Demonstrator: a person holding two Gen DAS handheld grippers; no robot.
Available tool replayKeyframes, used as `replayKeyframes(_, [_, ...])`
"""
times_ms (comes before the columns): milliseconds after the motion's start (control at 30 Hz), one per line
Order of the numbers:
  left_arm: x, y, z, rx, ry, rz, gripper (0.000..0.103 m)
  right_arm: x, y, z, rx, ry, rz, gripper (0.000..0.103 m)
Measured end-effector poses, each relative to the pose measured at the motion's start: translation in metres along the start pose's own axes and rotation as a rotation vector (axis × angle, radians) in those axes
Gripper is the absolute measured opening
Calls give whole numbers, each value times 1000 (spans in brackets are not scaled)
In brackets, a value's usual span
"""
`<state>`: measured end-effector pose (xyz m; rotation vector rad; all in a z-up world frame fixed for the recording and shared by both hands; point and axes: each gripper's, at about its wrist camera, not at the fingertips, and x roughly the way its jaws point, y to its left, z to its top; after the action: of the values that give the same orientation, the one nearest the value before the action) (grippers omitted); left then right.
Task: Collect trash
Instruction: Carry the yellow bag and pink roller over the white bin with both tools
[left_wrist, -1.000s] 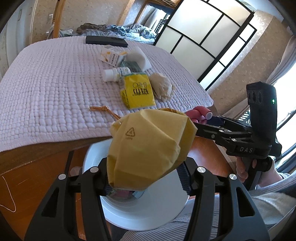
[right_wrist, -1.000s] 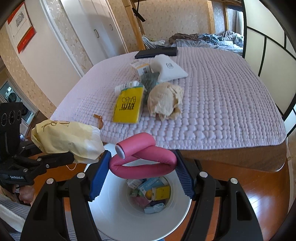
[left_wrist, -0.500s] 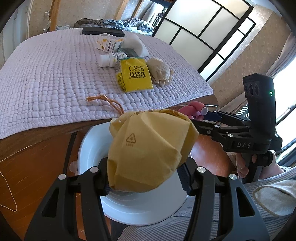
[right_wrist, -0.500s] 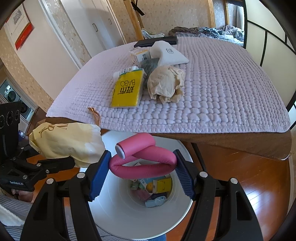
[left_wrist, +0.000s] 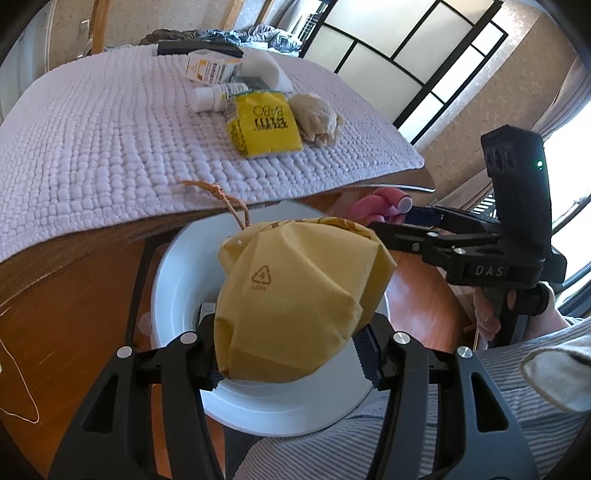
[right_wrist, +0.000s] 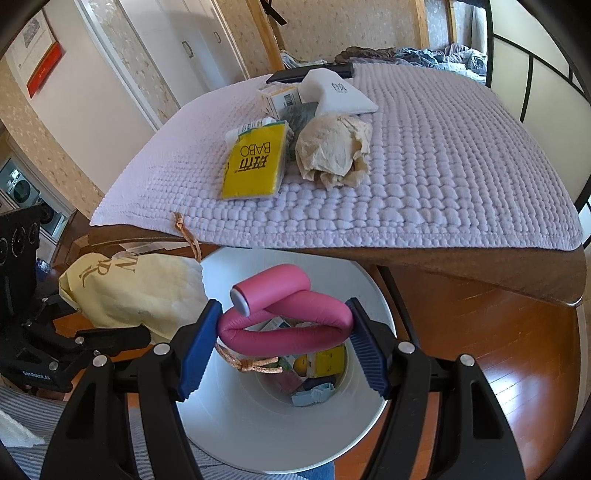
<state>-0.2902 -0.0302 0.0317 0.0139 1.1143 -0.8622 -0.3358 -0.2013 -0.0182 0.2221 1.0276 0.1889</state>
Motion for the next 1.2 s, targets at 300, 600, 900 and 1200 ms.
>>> replayKeyframes(300, [21, 7, -1, -15, 41, 67, 57, 10, -4, -1, 6, 20, -4, 67])
replayKeyframes(600, [48, -3, 8, 0, 60, 116, 57, 22, -7, -5, 5, 45, -8, 67])
replayKeyframes(900, [68, -12, 13, 2, 79, 126, 57, 36, -5, -5, -2, 70, -8, 67])
replayKeyframes(1200, [82, -16, 15, -9, 97, 132, 57, 46, -6, -2, -8, 86, -7, 67])
